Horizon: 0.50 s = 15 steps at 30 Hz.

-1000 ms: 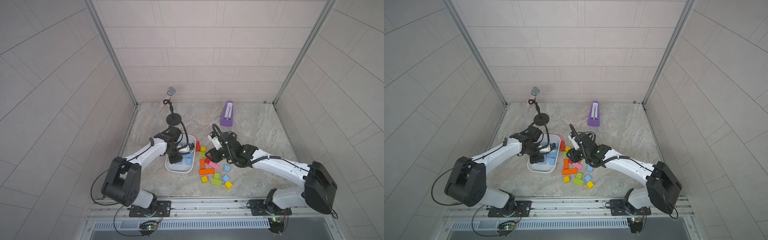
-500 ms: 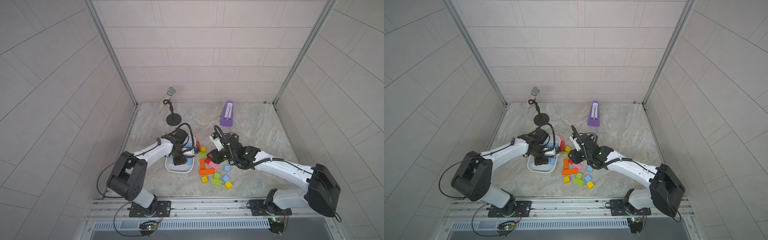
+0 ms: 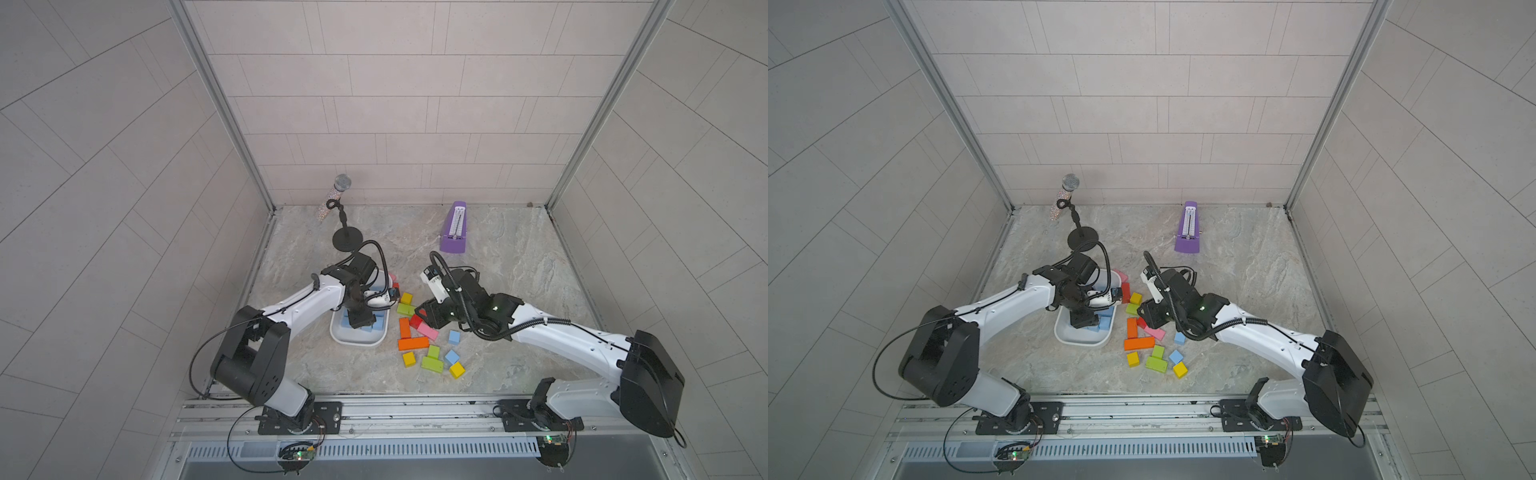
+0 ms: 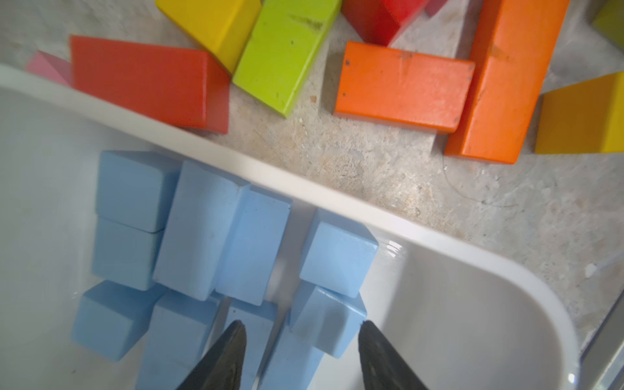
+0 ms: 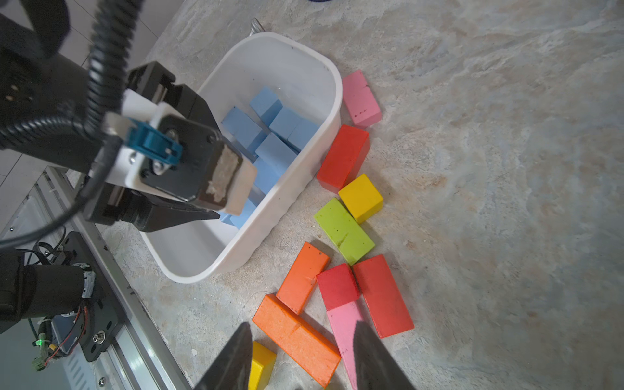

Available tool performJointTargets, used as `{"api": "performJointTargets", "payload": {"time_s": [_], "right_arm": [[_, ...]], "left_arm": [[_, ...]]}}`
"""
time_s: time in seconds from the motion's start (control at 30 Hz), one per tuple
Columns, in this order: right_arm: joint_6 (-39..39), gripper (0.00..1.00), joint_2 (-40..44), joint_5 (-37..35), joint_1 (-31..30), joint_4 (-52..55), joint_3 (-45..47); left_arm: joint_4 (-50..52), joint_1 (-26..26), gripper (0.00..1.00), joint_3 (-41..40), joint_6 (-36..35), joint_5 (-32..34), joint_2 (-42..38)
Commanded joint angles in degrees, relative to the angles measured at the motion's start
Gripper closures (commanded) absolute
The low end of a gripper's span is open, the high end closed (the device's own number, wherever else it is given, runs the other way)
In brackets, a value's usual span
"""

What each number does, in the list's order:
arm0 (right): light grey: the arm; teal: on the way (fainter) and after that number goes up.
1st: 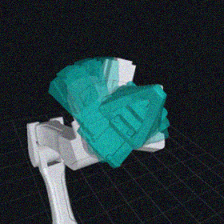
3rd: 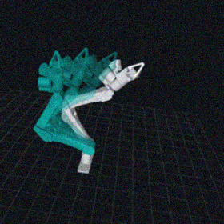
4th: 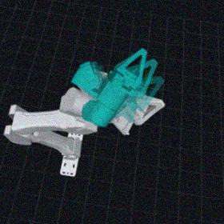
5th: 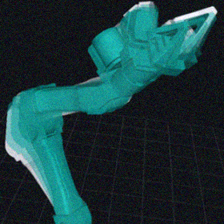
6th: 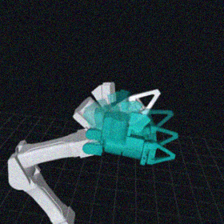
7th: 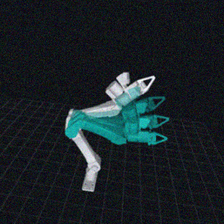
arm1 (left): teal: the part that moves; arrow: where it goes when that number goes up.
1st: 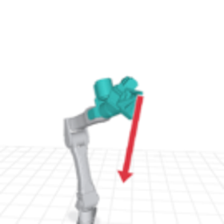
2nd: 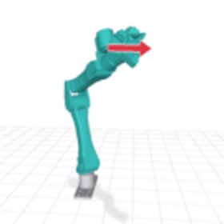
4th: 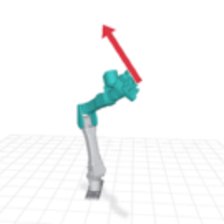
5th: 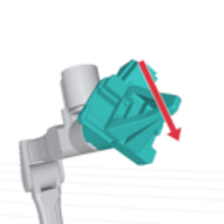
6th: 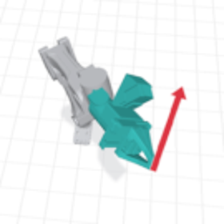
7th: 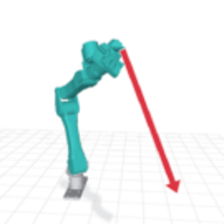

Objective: Pick out the blue building blocks
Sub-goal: Place the building block in the storage box.

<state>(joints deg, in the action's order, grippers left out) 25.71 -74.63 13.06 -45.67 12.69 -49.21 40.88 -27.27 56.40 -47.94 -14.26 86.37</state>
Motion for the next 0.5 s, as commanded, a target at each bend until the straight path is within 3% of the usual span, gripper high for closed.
{"api": "performJointTargets", "payload": {"time_s": [0.0, 0.17, 0.47], "right_arm": [[-0.1, 0.5, 2.0, -0.2, 0.5, 0.1, 0.9], [-0.1, 0.5, 2.8, -0.1, 0.8, 0.1, 1.6], [0.1, 0.5, 2.9, 0.1, 0.8, 0.1, 2.3]], "left_arm": [[3.0, -0.3, 0.41, 2.3, 0.4, -0.7, -2.8], [4.8, -0.3, 0.48, 1.8, -1.8, 4.1, -2.7], [4.0, -0.4, 0.47, -2.1, -4.7, 6.2, -1.3]]}}
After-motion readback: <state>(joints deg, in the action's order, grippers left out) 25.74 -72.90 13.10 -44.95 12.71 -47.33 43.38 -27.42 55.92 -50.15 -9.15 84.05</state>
